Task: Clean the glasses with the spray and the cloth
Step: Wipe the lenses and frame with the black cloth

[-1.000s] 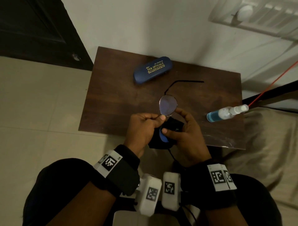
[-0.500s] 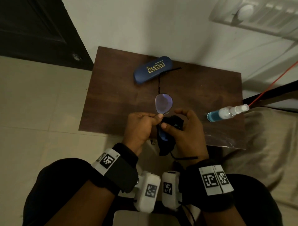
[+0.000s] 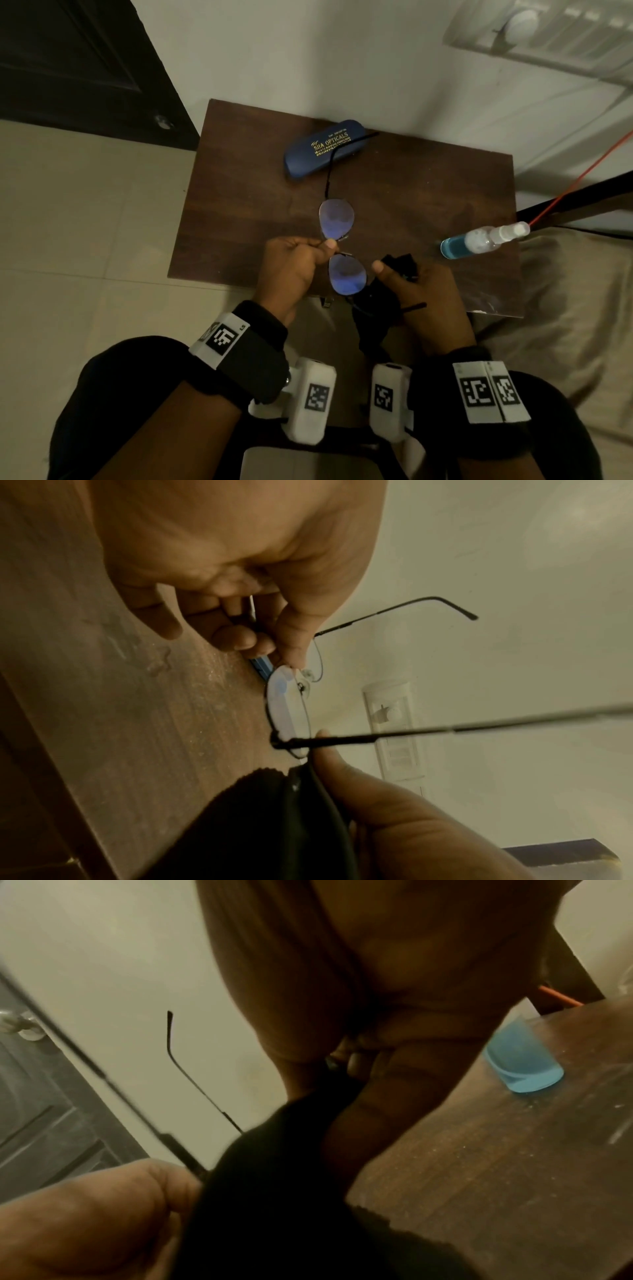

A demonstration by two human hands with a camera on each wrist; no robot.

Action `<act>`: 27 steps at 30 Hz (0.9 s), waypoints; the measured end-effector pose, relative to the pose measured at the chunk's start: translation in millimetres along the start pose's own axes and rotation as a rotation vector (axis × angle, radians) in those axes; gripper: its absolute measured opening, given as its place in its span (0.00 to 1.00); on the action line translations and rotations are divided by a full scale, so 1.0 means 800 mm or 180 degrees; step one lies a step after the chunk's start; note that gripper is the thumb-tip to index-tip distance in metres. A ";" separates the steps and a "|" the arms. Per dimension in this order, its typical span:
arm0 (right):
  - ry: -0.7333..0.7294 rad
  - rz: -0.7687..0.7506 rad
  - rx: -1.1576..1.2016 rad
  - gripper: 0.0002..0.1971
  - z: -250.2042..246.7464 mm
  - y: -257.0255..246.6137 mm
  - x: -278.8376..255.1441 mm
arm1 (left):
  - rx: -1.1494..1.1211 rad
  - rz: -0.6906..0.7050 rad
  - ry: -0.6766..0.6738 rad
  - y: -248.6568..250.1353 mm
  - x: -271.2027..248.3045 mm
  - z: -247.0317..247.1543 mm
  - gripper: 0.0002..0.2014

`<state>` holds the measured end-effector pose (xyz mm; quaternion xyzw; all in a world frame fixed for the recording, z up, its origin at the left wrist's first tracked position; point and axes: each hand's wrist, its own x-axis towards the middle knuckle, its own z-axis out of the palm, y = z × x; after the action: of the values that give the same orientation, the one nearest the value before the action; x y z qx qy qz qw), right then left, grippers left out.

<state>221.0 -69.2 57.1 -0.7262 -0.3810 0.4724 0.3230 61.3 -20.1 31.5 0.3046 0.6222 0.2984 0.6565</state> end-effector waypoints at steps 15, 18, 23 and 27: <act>-0.0296 -0.0742 -0.0146 0.14 0.011 -0.023 0.011 | 0.0322 0.0219 -0.0437 -0.002 -0.008 0.003 0.05; -0.0334 -0.0749 -0.0075 0.13 0.015 -0.021 0.010 | 0.0376 0.0363 -0.0376 -0.001 -0.009 0.002 0.04; -0.0349 -0.0938 -0.0404 0.08 0.016 -0.022 0.010 | 0.0199 0.0370 -0.0253 -0.002 -0.009 0.001 0.04; -0.0380 -0.1040 -0.0929 0.12 0.014 -0.024 0.016 | 0.0152 0.0405 -0.0212 -0.004 -0.008 0.003 0.04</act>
<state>208.8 -47.1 63.6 -0.6646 -0.5763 0.3959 0.2635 63.1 -27.1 33.5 0.3689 0.5863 0.3143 0.6491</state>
